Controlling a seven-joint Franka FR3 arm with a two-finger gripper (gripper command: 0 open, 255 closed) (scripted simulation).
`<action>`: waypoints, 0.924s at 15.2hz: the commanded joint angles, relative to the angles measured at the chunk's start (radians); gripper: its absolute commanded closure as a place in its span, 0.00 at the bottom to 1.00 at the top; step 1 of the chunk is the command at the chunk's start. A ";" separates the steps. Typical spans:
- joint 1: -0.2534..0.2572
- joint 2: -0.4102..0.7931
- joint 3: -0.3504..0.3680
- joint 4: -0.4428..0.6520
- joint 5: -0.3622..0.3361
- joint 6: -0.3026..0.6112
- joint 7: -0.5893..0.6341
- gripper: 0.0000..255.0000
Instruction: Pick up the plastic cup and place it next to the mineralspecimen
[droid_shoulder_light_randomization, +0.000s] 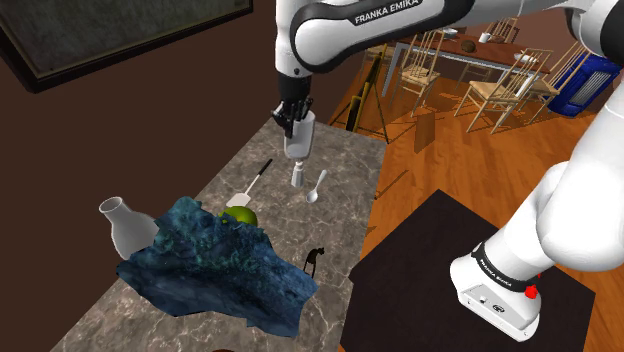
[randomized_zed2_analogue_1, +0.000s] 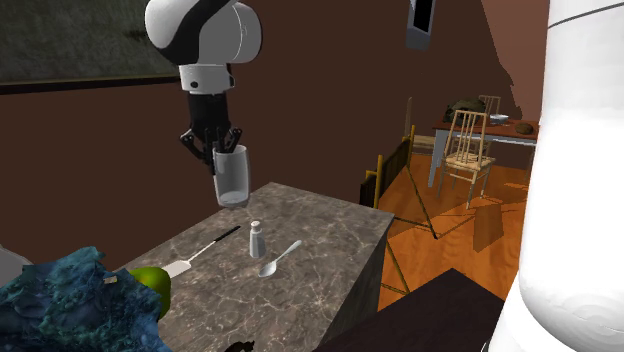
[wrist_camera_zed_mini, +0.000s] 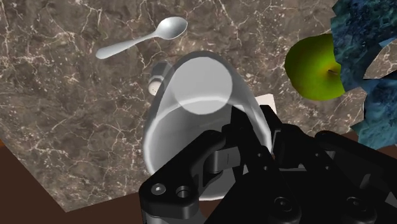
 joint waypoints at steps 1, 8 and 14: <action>0.000 0.007 0.000 -0.019 -0.002 0.027 0.001 1.00; 0.002 0.043 -0.003 -0.068 -0.010 0.112 0.006 1.00; 0.004 0.081 -0.005 -0.101 -0.019 0.182 0.011 1.00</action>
